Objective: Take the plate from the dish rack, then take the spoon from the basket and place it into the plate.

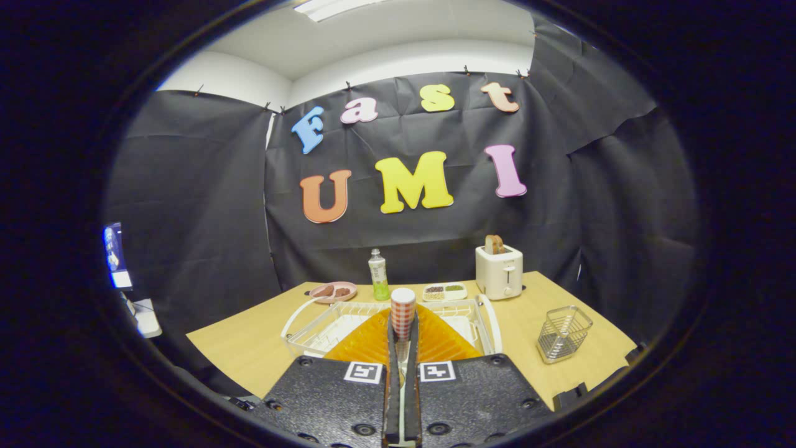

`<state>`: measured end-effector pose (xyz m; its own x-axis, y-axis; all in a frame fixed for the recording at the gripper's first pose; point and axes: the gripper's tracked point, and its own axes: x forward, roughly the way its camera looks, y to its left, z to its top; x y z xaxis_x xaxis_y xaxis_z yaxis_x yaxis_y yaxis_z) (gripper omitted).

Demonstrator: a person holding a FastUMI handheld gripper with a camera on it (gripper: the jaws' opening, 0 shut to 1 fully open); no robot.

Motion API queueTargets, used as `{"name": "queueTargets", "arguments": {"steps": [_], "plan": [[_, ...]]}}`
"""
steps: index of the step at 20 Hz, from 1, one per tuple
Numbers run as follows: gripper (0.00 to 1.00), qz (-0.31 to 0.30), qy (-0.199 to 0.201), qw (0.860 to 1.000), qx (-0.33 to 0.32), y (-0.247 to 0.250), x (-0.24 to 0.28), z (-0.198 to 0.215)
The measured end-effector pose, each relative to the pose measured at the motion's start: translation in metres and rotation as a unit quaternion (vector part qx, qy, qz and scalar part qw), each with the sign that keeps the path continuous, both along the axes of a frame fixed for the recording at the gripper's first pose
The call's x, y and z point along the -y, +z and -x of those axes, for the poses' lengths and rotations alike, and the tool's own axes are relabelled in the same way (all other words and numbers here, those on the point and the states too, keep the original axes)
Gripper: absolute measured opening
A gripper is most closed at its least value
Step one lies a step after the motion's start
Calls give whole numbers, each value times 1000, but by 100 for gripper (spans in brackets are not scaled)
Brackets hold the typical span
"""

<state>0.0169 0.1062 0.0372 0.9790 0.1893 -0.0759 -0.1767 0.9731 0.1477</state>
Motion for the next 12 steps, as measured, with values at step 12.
{"name": "queueTargets", "arguments": {"steps": [12], "plan": [[9,5,14,997,-74,-73,-26,-23]]}}
